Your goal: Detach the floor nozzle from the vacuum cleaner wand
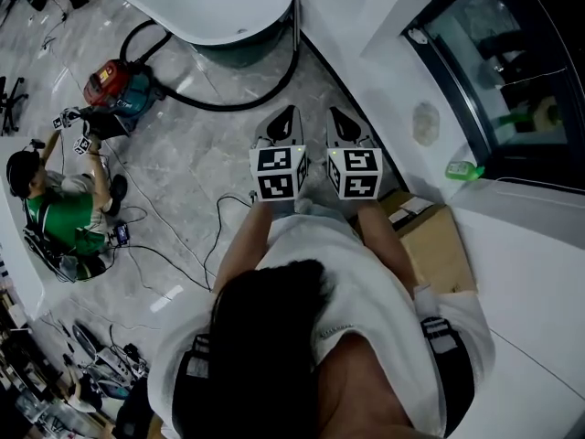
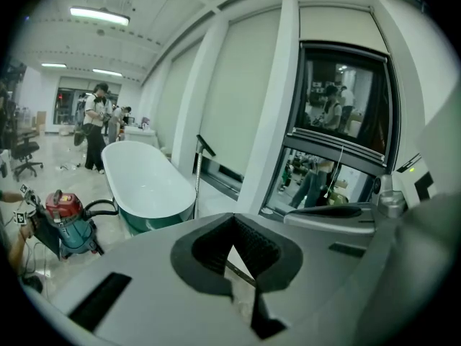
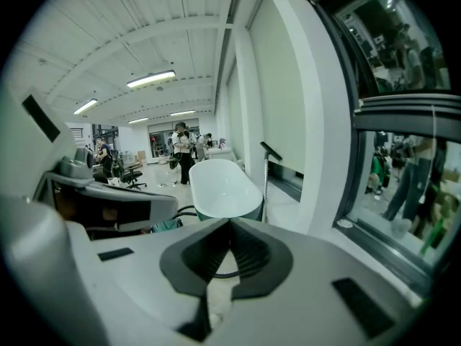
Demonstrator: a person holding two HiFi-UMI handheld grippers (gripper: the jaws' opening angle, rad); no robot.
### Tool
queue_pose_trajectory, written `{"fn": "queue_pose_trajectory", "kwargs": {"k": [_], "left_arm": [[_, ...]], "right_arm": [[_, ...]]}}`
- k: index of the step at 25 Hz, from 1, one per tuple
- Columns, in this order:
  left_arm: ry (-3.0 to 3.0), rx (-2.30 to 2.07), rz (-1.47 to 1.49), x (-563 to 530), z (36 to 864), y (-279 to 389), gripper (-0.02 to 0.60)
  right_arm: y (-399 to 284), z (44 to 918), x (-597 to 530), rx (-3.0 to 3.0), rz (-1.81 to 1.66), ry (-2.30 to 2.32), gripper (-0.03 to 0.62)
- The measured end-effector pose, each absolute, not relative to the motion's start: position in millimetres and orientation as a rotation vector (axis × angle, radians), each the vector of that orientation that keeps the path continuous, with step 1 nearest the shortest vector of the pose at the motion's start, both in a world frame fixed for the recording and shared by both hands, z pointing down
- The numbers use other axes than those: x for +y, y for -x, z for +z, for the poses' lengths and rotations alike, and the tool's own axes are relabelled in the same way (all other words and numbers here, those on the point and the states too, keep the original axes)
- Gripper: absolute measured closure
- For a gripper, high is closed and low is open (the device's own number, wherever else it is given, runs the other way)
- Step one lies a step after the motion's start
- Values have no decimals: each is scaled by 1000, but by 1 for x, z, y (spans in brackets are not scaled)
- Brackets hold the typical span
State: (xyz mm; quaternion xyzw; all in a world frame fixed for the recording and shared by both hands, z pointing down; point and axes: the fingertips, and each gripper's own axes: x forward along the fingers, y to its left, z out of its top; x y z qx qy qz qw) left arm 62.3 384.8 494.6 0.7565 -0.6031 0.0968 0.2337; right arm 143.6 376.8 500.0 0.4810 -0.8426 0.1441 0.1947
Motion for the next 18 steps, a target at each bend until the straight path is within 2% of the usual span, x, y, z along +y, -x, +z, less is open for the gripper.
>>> {"fn": "queue_pose_trajectory", "kwargs": {"k": [18], "left_arm": [[-2147, -1607, 275, 282, 481, -3, 584]], "right_arm": [[-94, 493, 277, -2293, 397, -1427, 579]]}}
